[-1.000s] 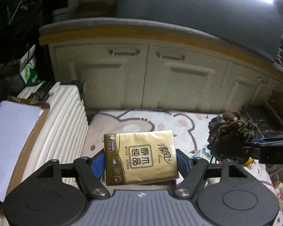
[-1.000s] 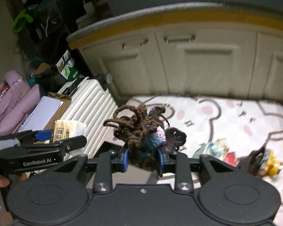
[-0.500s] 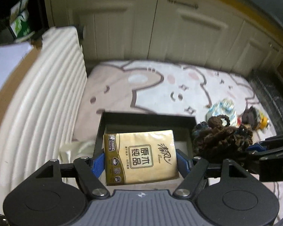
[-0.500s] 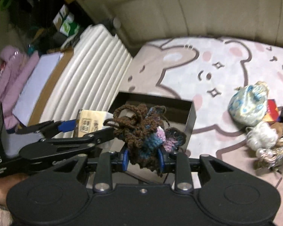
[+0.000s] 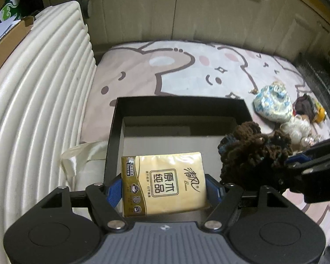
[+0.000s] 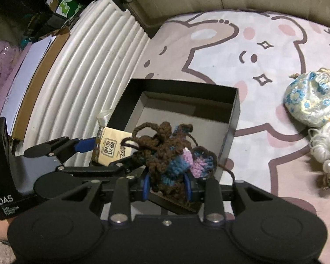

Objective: Organize objects
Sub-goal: 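Carry the tissue pack and crocheted toy over the black box with both tools, then release the tissue pack with the left tool while the right tool drops the toy in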

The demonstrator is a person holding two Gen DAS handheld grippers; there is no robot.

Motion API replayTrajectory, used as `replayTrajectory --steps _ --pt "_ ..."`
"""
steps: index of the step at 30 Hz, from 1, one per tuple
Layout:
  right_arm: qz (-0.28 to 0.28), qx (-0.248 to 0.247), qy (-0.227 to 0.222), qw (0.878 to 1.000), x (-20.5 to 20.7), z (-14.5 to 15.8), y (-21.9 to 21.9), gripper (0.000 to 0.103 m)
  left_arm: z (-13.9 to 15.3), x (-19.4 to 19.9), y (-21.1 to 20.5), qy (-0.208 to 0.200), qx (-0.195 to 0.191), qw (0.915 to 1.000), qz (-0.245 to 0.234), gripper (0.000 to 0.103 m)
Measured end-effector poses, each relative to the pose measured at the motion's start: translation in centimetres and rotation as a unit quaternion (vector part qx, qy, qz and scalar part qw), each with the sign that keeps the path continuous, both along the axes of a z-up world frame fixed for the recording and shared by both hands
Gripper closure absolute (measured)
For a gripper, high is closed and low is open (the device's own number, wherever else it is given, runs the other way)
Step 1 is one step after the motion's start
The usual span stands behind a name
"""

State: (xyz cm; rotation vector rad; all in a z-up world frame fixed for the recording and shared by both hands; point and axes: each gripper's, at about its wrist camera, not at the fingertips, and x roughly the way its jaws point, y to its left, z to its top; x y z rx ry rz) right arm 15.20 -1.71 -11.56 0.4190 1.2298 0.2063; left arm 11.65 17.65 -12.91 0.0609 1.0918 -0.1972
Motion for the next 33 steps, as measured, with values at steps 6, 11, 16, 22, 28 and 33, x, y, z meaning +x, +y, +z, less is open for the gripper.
replayTrajectory --steps 6,11,16,22,28,33 --pt "0.002 -0.002 0.016 1.0 0.2 -0.9 0.3 0.072 -1.4 -0.6 0.0 0.019 0.015 0.9997 -0.003 0.028" --pt "0.011 -0.01 0.032 0.999 0.0 -1.7 0.5 0.072 -2.3 -1.2 0.0 0.038 0.016 0.9991 0.007 0.029" --pt "0.02 -0.012 0.045 0.999 -0.1 -2.3 0.5 0.072 -2.3 -1.5 -0.3 0.053 0.009 0.9984 0.016 0.029" --pt "0.027 -0.016 0.045 0.998 -0.1 -2.4 0.5 0.069 -2.2 -1.6 -0.4 0.054 0.01 0.9982 0.023 0.028" --pt "0.023 -0.02 0.054 0.998 -0.1 -2.4 0.3 0.062 -1.6 -1.6 -0.3 0.048 0.018 0.9982 0.032 0.015" --pt "0.015 -0.016 0.045 0.999 -0.3 -1.6 -0.1 0.058 -0.7 -1.7 -0.5 0.041 0.019 0.9985 0.03 0.014"
